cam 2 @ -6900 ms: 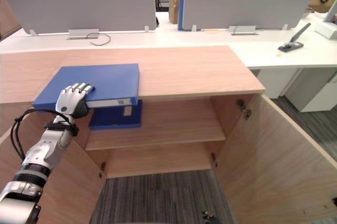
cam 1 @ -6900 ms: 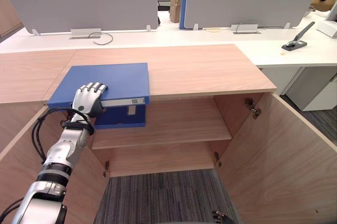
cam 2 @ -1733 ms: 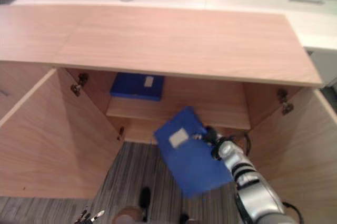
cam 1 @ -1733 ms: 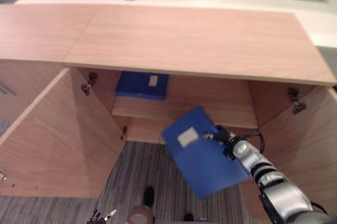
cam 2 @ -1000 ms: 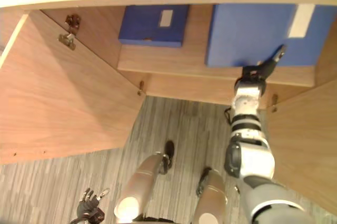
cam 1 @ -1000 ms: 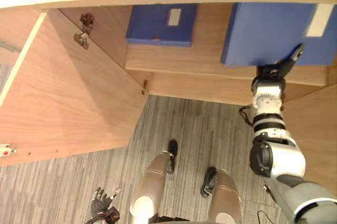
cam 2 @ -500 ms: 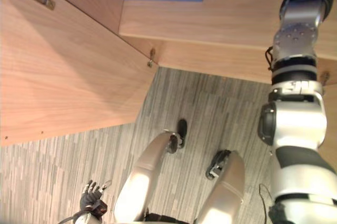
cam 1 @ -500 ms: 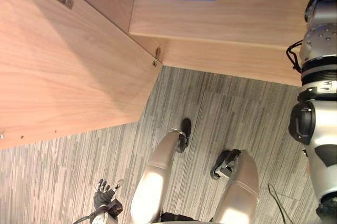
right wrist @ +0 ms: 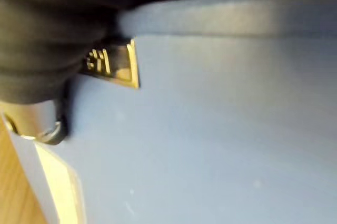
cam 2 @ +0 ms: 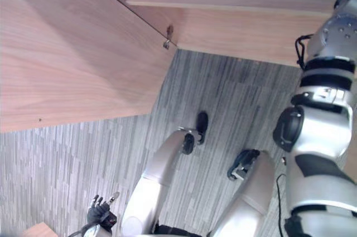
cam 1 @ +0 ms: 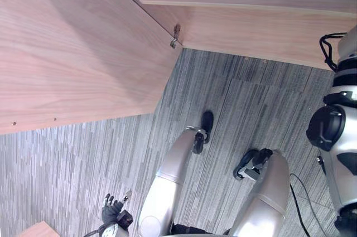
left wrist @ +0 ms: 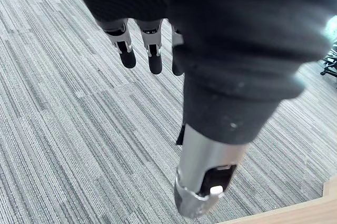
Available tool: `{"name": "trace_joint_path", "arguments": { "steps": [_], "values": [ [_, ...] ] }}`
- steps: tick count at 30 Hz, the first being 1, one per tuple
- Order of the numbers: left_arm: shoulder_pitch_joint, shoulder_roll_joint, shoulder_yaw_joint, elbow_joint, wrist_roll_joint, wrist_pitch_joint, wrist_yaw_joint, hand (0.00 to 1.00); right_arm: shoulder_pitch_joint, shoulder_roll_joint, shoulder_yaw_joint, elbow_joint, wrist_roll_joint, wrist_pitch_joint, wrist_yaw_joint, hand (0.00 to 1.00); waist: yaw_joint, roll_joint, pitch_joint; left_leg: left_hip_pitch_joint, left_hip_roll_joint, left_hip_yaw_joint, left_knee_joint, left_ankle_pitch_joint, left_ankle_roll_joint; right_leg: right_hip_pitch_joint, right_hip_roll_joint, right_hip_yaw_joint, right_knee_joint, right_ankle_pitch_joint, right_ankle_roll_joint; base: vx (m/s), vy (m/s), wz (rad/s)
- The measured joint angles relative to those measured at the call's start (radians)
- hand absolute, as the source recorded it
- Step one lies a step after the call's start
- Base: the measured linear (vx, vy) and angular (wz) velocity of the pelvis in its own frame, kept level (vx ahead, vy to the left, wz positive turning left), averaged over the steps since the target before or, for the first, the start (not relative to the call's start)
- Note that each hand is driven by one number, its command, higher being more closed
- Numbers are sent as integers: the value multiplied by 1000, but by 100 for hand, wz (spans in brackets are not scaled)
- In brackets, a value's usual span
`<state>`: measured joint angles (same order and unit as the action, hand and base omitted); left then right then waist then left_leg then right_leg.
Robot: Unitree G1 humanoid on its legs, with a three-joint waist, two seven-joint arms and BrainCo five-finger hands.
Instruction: Walk over to the cabinet, pick up the folder, carry it to the office cabinet, place the folder inside the office cabinet, then close the office cabinet door
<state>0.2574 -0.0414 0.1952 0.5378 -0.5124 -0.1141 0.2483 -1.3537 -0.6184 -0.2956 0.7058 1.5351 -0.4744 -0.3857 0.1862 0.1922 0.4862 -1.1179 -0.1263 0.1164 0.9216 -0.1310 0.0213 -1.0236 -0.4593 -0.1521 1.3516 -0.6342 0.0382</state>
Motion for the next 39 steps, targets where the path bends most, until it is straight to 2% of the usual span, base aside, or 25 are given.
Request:
{"name": "trace_joint_path", "arguments": {
  "steps": [5,7,9,10,13,16,20,26,28,29,32,36,39],
  "values": [
    [-1,0,-16,0,11,0,1,0,32,25,-68,-4,-8,2,-23,0,7,0,0,-1,-1,-3,0,2,-2,-3,2,3,4,0,0,73,-89,1],
    [-1,0,-15,0,11,0,1,0,39,21,-59,0,-72,35,-25,0,7,1,-1,-2,0,-4,3,2,-2,-2,5,3,4,0,0,79,-90,-2],
    [-1,0,-13,0,10,-2,1,0,42,-12,-4,38,-170,96,-34,0,6,1,-1,-5,5,-6,7,2,-2,-1,8,-2,2,0,0,83,-93,-3],
    [-1,0,-12,0,10,-4,0,0,43,-36,58,66,-268,143,-38,0,3,1,-1,-9,8,-11,8,4,-1,0,11,-9,-1,0,-1,73,-85,-2],
    [-1,0,-9,2,10,-11,0,0,43,-59,165,104,-431,222,-36,0,-3,1,-1,-6,16,-21,5,7,0,14,23,-20,-15,1,-1,70,-88,-2],
    [-6,0,18,4,10,-19,0,0,43,-65,291,158,-541,292,-3,0,-4,-1,-1,22,32,-33,-20,16,-7,50,45,-43,-54,11,-11,77,-101,-10],
    [-13,0,58,6,10,-32,-1,0,42,-42,377,203,-570,324,43,0,-7,-5,-1,58,47,-48,-67,34,-15,87,72,-64,-106,35,-11,64,-85,-11],
    [-29,9,119,10,10,-34,-8,0,43,33,506,306,-583,364,103,0,-22,-36,-5,134,76,-60,-152,64,-32,152,111,-95,-189,70,-11,52,-85,-12],
    [-34,20,139,11,10,-35,-20,0,43,34,563,339,-628,387,127,0,-27,-44,-3,156,78,-66,-170,71,-34,176,112,-106,-203,72,-13,28,-69,0],
    [-36,27,146,12,11,-37,-29,0,42,34,596,367,-686,409,147,0,-27,-48,-5,167,81,-69,-174,71,-34,191,113,-119,-212,79,-27,24,-50,-4],
    [-37,59,145,13,24,-38,-61,0,42,35,684,433,-799,452,195,0,-28,-76,-19,202,85,-70,-215,83,-38,226,116,-137,-248,90,-48,37,-44,-4],
    [-40,105,146,34,46,-41,-84,0,51,58,721,502,-855,486,221,0,-24,-96,-35,261,81,-75,-267,99,-35,290,117,-162,-300,99,-64,44,-19,4],
    [-40,129,146,45,51,-42,-91,0,62,75,720,528,-886,495,227,0,-20,-105,-50,288,76,-77,-302,115,-36,316,116,-173,-328,108,-64,59,-5,6]
  ]
}}
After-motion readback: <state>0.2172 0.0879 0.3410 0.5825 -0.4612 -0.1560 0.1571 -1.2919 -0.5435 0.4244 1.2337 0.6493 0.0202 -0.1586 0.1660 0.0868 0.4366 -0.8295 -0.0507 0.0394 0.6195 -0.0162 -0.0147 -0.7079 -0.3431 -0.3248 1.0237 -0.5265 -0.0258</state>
